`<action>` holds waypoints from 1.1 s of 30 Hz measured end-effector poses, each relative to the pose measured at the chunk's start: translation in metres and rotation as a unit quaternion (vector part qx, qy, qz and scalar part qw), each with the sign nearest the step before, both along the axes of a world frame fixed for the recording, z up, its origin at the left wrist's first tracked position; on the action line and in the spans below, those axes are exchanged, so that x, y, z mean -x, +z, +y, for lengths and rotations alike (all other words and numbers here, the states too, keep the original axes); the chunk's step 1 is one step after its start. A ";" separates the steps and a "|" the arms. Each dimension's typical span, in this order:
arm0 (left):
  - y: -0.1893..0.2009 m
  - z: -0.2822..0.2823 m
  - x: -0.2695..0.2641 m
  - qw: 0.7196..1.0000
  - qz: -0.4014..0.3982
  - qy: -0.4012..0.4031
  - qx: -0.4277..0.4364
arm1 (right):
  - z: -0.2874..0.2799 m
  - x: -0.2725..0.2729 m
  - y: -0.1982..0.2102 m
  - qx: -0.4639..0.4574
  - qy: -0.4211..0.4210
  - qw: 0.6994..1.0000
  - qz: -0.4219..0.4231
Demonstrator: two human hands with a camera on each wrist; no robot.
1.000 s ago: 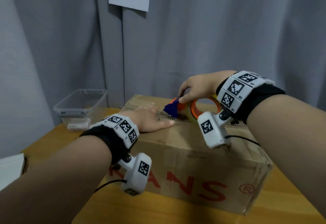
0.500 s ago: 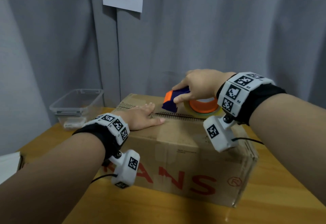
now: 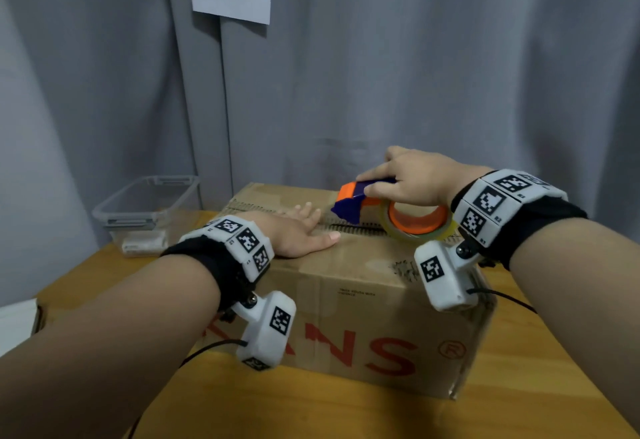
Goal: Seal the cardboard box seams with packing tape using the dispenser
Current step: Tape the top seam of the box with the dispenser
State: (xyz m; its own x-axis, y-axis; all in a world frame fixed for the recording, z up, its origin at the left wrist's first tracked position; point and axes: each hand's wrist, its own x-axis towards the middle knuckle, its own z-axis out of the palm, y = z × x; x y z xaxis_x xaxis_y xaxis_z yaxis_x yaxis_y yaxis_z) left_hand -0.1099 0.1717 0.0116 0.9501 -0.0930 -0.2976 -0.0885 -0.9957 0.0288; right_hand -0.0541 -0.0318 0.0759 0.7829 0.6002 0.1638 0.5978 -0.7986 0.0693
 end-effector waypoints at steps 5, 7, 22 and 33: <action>-0.003 -0.008 0.000 0.997 0.004 -0.061 0.051 | -0.004 0.000 -0.002 -0.120 0.023 0.993 0.006; -0.004 0.001 0.002 0.996 -0.003 -0.047 0.070 | -0.010 0.000 -0.006 -0.156 0.025 0.987 0.006; -0.013 -0.001 0.004 0.995 -0.065 0.013 0.078 | -0.037 0.022 -0.054 -0.565 0.035 0.822 0.062; -0.009 0.039 0.005 0.993 -0.075 0.078 0.057 | 0.000 0.019 -0.055 -0.600 0.005 0.800 0.022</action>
State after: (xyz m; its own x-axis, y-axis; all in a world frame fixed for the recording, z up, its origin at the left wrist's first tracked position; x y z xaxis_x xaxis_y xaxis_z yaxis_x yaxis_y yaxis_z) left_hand -0.1146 0.2109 0.0027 0.9885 0.0326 -0.1479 0.0537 -0.9886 0.1408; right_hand -0.0732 -0.0323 0.0207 0.7994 0.0377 0.5996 0.5860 -0.2693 -0.7643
